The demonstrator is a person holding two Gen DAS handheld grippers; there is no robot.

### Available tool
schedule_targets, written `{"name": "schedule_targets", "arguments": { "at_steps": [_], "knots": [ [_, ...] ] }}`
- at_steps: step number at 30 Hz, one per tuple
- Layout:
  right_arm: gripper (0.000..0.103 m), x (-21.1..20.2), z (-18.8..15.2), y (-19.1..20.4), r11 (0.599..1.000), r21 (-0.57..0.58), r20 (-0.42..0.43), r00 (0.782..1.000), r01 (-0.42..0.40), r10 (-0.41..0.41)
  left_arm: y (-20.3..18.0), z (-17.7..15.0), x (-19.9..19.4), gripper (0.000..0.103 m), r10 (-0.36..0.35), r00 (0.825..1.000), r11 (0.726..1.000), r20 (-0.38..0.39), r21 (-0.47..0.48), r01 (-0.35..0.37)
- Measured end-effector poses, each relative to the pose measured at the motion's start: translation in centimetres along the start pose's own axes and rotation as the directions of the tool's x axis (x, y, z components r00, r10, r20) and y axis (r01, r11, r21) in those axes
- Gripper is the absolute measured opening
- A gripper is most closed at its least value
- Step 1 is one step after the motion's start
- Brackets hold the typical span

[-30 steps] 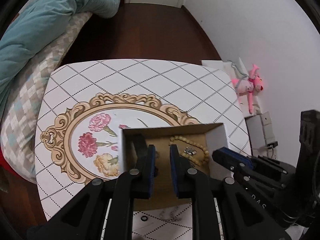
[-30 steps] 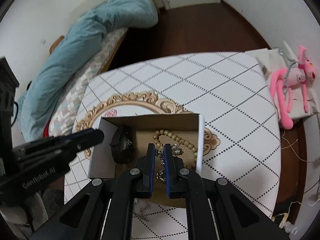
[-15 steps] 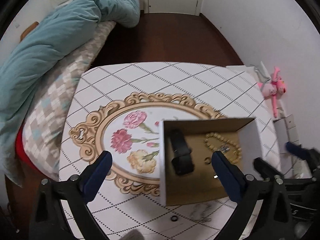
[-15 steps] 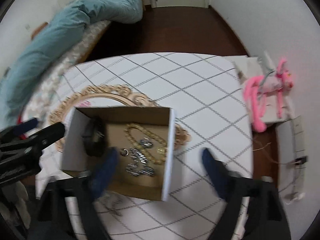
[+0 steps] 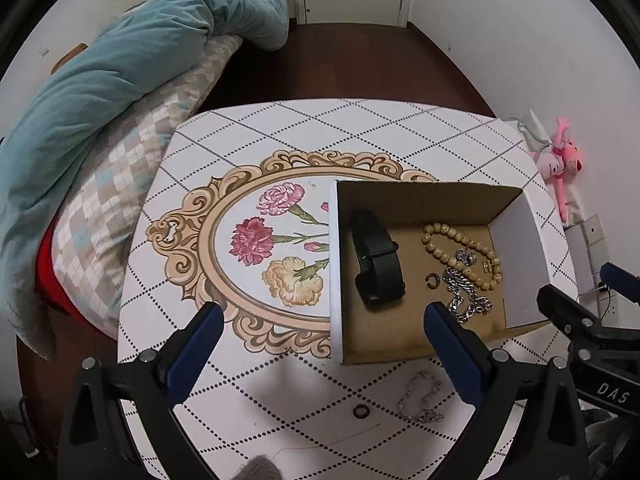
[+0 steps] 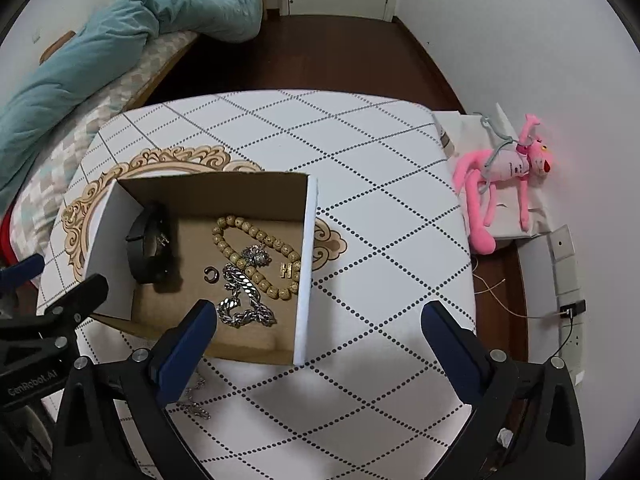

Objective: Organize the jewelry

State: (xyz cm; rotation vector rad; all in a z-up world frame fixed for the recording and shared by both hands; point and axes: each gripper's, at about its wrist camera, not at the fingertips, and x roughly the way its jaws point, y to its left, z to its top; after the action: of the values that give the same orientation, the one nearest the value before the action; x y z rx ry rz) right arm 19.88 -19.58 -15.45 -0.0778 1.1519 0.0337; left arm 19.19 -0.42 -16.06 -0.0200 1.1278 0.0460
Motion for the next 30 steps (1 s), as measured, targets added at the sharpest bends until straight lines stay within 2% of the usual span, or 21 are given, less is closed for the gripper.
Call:
{"name": "schedule_targets", "arguments": {
  "at_steps": [4, 9, 19, 25, 30],
  "knots": [
    [0.103, -1.8, -0.6, -0.4, 1.000, 0.013, 0.042, 0.999, 0.001, -0.001, 0.0, -0.5, -2.0, 0.102, -0.009, 0.999, 1.000, 0.050, -0.010, 0.010],
    [0.103, -4.4, -1.7, -0.9, 0.999, 0.034, 0.104, 0.994, 0.009, -0.012, -0.3, -1.4, -5.1, 0.102, 0.020, 0.991, 1.000, 0.130, -0.008, -0.019],
    [0.103, -10.5, -2.9, -1.3, 0.997, 0.073, 0.237, 0.971, 0.013, -0.030, -0.5, -2.2, -10.0, 0.102, -0.003, 0.977, 1.000, 0.215, -0.010, 0.005],
    [0.103, -13.2, -3.4, -1.7, 0.995, 0.097, 0.286, 0.958, 0.005, -0.033, -0.6, -2.4, -11.8, 0.102, -0.019, 0.970, 1.000, 0.241, -0.011, 0.023],
    [0.103, -13.4, -4.1, -1.9, 0.993, 0.115, 0.275, 0.961, -0.019, -0.014, -0.5, -2.5, -11.5, 0.102, 0.009, 0.974, 1.000, 0.224, -0.022, -0.004]
  ]
}}
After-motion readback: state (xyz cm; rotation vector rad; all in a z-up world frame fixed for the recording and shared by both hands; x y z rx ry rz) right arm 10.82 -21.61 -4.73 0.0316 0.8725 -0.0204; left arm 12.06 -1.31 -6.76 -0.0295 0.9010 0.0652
